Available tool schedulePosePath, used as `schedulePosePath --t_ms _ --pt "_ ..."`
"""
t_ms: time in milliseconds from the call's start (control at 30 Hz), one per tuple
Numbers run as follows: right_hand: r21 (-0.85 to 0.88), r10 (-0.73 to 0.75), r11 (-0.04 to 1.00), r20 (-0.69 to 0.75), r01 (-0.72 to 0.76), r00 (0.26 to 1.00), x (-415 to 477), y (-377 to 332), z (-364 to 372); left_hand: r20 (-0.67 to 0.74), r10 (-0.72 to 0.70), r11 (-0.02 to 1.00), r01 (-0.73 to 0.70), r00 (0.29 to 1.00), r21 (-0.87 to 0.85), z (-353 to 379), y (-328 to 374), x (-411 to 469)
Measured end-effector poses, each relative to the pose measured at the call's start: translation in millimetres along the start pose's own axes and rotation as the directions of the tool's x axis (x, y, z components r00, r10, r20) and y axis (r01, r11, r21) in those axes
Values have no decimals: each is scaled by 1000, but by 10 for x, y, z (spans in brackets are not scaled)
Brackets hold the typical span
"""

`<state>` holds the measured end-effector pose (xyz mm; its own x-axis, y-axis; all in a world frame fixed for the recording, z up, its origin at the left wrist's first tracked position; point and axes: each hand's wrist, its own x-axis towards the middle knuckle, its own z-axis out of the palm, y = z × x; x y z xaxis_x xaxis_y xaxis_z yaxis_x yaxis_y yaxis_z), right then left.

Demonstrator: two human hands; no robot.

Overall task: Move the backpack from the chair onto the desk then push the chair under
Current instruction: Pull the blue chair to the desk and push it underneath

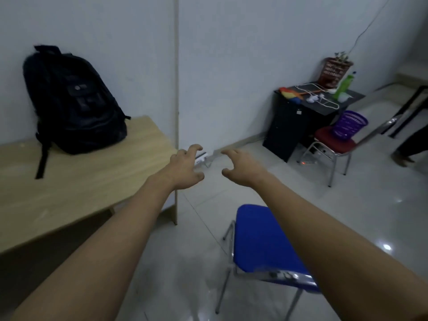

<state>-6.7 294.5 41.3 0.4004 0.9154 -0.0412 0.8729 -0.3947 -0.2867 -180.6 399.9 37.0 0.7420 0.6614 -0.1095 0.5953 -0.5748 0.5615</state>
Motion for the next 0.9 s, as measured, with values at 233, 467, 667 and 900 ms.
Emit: schedulePosePath --t_ms 233,467,667,900 --pt "-4 109 994 132 -109 985 -918 632 269 216 -4 996 -15 976 84 905 496 -569" --pt "77 177 977 244 -201 953 -1636 1509 403 298 -69 975 1 952 222 1871 1289 -833" --pt "168 165 950 442 -262 882 -2348 2455 674 389 -168 973 90 906 211 2986 2013 -955" --pt "-116 171 984 404 -135 899 -2915 3266 975 303 -289 917 172 908 359 3710 2305 -1183"
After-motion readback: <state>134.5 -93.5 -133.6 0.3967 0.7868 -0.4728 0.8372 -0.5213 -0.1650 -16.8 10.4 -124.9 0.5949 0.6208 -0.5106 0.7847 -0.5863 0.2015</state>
